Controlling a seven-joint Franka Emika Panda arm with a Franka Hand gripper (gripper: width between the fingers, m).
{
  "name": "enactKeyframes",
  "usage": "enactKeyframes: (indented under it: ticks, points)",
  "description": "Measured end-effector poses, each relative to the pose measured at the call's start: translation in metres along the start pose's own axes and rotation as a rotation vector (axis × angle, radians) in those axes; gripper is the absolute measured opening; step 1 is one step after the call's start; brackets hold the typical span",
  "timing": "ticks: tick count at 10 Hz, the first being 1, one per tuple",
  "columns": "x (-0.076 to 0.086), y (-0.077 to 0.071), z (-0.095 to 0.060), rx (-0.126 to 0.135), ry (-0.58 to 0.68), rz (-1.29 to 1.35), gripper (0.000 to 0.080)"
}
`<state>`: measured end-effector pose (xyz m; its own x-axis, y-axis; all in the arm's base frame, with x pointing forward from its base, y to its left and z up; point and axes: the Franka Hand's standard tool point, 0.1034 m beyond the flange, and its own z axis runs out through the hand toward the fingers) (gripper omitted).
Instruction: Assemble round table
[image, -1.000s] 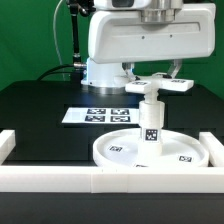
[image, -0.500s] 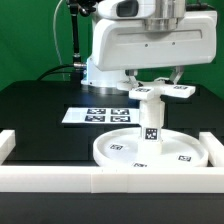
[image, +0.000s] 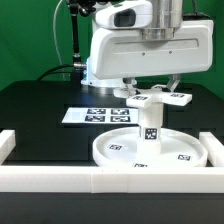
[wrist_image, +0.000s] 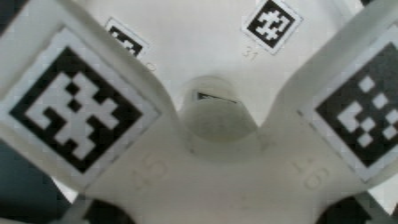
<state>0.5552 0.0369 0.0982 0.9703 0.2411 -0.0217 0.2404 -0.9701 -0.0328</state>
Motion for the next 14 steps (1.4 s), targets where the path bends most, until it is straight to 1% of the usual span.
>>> enactKeyframes:
  ticks: [9,12,13,14]
  points:
    - [0.0019,0.0011,-0.0002,-0.001,0.014,0.033,0.0448]
    - [0.0032,0.0004,0.0002,0.010,0.030,0.275,0.0448]
    - [0.0032,0.0001,0.0003,0.019,0.030,0.394,0.0448]
    - [0.0036,-0.0001,0.0004,0.022,0.040,0.486,0.0448]
